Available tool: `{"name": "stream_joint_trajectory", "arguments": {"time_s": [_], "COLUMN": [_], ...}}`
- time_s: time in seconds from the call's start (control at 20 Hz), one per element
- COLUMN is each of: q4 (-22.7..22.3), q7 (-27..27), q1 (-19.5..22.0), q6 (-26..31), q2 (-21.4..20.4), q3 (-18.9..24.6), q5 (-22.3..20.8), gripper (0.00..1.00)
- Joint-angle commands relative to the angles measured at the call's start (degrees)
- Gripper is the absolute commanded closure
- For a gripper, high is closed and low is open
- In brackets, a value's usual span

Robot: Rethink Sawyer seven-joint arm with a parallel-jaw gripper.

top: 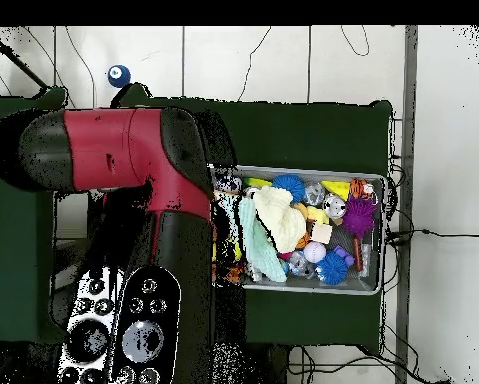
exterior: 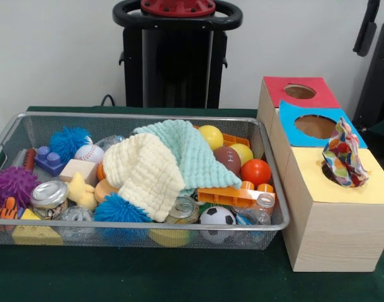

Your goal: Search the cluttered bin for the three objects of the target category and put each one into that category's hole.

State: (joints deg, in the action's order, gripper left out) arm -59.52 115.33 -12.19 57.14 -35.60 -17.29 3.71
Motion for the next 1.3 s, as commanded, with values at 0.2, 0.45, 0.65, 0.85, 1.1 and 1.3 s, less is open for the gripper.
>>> {"name": "stream_joint_trajectory", "arguments": {"time_s": [0.2,0.45,0.65,0.85,1.1,1.3], "q4": [-7.2,-10.7,-11.4,-11.5,-10.9,-9.2], "q7": [6.2,6.0,6.4,7.8,7.6,8.3], "q1": [2.8,3.5,3.2,2.5,3.0,3.4], "q6": [13.4,5.7,1.5,-0.8,-2.7,-2.1], "q2": [-0.6,1.4,2.6,3.4,4.5,5.8], "q3": [5.3,6.3,5.9,5.2,5.7,5.8], "q5": [4.3,5.1,4.4,3.7,4.2,5.0], "gripper": [0.00,0.00,0.00,0.00,0.00,0.00]}}
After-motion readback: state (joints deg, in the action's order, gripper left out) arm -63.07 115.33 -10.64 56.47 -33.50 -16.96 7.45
